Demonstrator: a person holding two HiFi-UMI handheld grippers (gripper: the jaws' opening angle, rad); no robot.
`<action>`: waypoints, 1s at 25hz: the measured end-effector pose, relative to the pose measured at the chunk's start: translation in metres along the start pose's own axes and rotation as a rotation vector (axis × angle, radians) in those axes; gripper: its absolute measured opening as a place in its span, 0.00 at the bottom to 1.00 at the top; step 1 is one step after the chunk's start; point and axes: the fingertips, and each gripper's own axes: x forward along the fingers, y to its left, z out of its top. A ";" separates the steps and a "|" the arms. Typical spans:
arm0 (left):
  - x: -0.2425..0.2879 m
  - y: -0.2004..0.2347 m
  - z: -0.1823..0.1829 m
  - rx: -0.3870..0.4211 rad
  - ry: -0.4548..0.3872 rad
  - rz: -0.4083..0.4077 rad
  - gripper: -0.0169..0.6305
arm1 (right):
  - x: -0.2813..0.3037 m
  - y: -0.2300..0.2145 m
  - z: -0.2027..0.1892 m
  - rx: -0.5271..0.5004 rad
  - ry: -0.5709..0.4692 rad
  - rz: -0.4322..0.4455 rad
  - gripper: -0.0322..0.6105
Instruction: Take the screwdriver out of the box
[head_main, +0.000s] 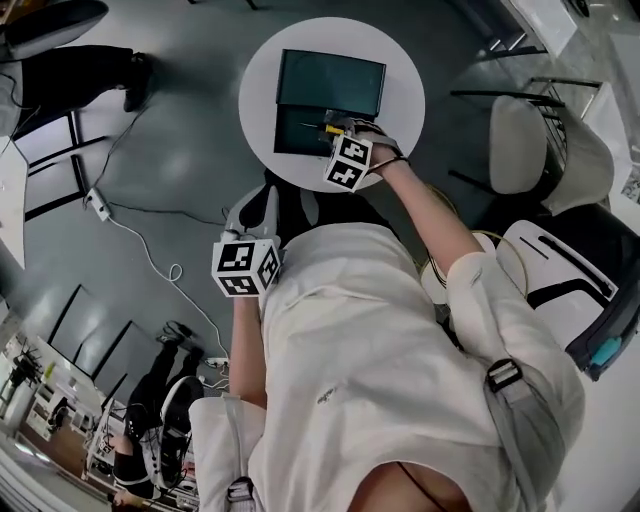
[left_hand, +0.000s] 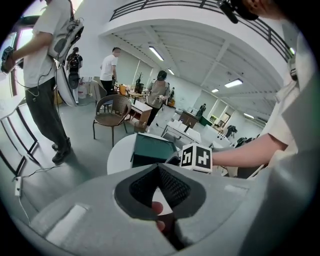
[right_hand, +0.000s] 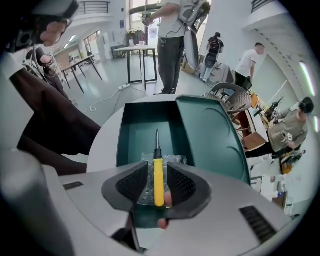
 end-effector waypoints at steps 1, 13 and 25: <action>0.000 0.005 0.000 -0.009 0.002 0.006 0.04 | 0.008 0.000 0.003 -0.017 0.016 0.005 0.25; -0.005 0.009 -0.008 -0.036 0.046 0.024 0.04 | 0.048 0.002 -0.009 -0.026 0.136 0.011 0.22; -0.008 -0.006 -0.006 0.017 0.058 0.011 0.04 | 0.047 0.006 -0.020 -0.028 0.128 0.001 0.17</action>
